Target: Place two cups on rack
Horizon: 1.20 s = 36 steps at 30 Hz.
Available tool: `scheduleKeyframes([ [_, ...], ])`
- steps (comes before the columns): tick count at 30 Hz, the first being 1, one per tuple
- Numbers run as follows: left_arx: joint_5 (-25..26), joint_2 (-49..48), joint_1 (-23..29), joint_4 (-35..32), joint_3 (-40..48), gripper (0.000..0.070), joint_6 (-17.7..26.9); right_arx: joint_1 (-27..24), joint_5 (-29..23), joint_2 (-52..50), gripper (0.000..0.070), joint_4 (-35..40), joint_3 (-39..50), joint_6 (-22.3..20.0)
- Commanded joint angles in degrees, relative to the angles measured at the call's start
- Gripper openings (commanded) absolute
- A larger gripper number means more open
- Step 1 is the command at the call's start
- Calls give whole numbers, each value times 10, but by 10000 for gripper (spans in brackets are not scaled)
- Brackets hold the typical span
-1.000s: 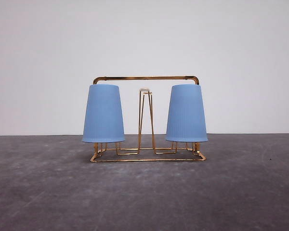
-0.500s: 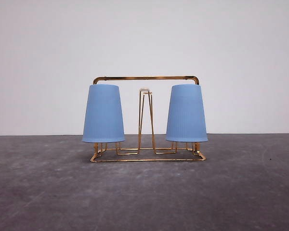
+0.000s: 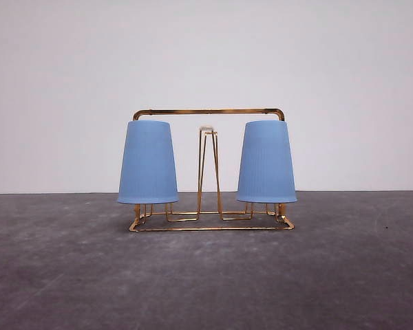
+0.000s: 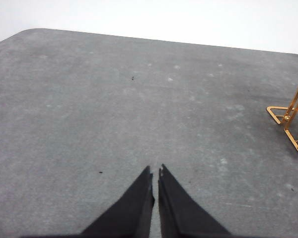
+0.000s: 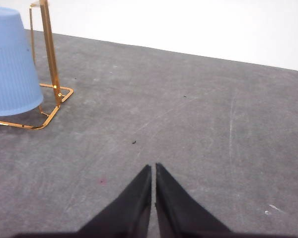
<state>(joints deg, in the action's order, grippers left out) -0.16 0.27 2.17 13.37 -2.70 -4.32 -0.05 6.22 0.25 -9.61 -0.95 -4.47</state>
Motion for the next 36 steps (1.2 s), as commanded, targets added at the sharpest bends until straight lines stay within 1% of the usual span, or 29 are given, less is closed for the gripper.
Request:
scheduleKeyframes([
  [1, -1, 0, 0, 3, 8, 0, -3, 0, -1, 0, 11, 7, 3, 4],
  [36, -1, 0, 0, 3, 8, 0, -3, 0, -1, 0, 11, 7, 3, 4],
])
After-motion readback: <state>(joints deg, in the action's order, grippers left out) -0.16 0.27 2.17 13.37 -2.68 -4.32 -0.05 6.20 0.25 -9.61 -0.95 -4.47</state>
